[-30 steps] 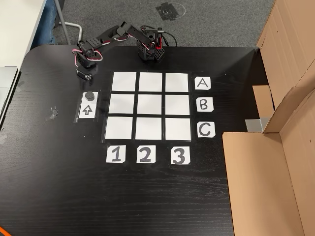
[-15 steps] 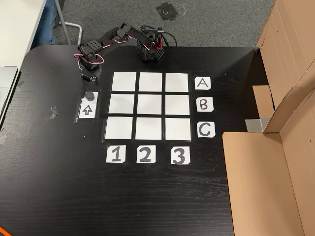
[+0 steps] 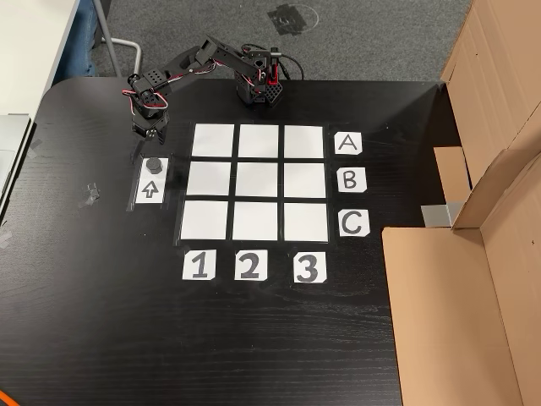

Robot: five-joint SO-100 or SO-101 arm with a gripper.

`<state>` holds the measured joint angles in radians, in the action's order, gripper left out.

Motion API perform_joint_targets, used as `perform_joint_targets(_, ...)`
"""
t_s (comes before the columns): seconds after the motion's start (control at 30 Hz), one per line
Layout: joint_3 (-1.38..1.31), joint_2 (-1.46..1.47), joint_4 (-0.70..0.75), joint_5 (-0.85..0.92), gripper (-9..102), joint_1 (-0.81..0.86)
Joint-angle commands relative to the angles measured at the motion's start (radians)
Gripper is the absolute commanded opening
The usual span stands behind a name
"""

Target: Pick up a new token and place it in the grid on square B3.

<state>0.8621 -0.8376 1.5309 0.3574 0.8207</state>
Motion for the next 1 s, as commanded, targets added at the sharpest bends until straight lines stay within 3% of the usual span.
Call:
perform_joint_targets(0.0,-0.037,0.000,-0.008,-0.011,49,-0.009)
perform_joint_targets(0.67,-0.037,0.094,0.018,-0.037,49,-0.080)
perform_joint_targets(0.83,-0.048,0.107,0.018,-0.061,12,-0.075)
perform_joint_targets(0.97,-0.049,0.117,0.028,-0.058,8,-0.083)
